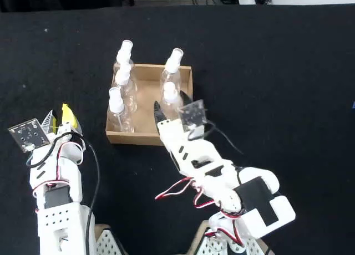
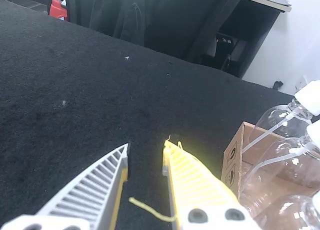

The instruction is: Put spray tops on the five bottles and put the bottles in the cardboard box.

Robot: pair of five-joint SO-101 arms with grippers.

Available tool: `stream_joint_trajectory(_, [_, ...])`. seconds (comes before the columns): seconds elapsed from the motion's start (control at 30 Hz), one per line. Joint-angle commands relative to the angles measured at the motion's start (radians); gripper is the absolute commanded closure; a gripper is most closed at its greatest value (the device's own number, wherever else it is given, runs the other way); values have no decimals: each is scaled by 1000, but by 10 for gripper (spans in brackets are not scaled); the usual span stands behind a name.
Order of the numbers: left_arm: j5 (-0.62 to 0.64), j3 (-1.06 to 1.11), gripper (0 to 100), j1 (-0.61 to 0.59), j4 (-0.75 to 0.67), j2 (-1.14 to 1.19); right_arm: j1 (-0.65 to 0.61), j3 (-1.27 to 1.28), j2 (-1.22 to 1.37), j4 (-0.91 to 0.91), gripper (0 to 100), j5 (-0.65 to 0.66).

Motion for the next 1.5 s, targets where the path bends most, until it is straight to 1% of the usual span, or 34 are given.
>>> stream_joint_trajectory(0.0, [-2,24,895,-7,2,-8,-28,-54,-5,11,765,6])
stream_joint_trajectory(0.3, [-2,24,895,-7,2,-8,-23,-56,-12,11,765,6])
stream_joint_trajectory(0.47, [-2,24,895,-7,2,-8,-23,-41,-97,26,765,5])
stream_joint_trajectory(0.6, [-2,24,895,-7,2,-8,-23,-45,-142,107,765,2])
stream_joint_trajectory(0.7, [-2,24,895,-7,2,-8,-23,-50,-168,133,765,2])
stream_joint_trajectory(1.13, [-2,24,895,-7,2,-8,-21,-45,-234,143,765,6])
stream_joint_trajectory(1.3, [-2,24,895,-7,2,-8,-21,-62,-329,299,765,2])
stream_joint_trajectory(1.47, [-2,24,895,-7,2,-8,-21,-65,-467,394,765,0])
